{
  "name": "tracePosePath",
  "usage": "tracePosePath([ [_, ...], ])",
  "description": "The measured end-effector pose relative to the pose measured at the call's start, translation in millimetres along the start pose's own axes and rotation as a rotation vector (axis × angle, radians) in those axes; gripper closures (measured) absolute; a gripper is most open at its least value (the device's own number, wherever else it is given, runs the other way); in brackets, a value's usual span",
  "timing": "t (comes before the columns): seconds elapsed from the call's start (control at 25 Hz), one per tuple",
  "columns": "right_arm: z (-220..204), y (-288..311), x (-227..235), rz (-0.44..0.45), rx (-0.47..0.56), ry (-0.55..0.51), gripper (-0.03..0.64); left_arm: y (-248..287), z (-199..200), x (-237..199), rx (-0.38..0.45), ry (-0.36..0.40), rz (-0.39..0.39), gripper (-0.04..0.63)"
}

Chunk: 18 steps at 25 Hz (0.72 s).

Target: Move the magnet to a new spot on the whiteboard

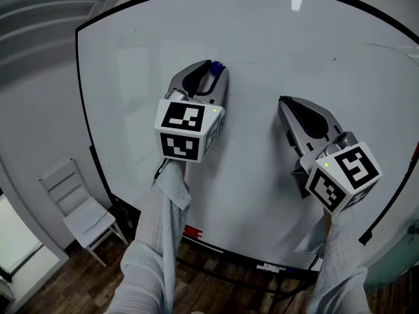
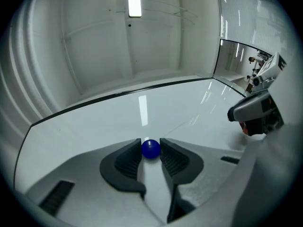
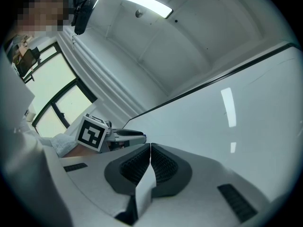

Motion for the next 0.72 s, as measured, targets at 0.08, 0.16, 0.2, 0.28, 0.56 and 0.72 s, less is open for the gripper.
tracePosePath([
  [0.08, -1, 0, 2, -0.007, 0.0, 0.003, 0.589, 0, -1, 0, -0.004, 0.0, 0.0, 0.474],
  [0.16, -1, -1, 5, -0.012, 0.001, 0.012, 0.589, 0, -2, 0, -0.009, 0.001, -0.002, 0.472],
  [0.2, -1, -2, 6, -0.014, 0.003, 0.015, 0.589, 0, -1, -1, -0.011, 0.004, -0.002, 0.472],
  [0.28, -1, -3, 7, -0.018, 0.008, 0.016, 0.589, -3, 3, -3, -0.001, 0.014, 0.013, 0.472],
  [0.56, 6, -11, 5, -0.003, 0.026, 0.027, 0.589, -19, 24, -10, -0.006, 0.056, 0.046, 0.472],
  [0.72, 4, -11, -3, 0.019, 0.037, 0.04, 0.589, -32, 15, -12, -0.037, 0.073, 0.067, 0.472],
])
Point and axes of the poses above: the fingertips, and each gripper's own axes: y forward along the fingers, x to its right, z out of its top, the point moved 2 cm from there along -y, backward along the fingers, and after that the axes turned 2 degrees about -z, right-handed, at the moved point
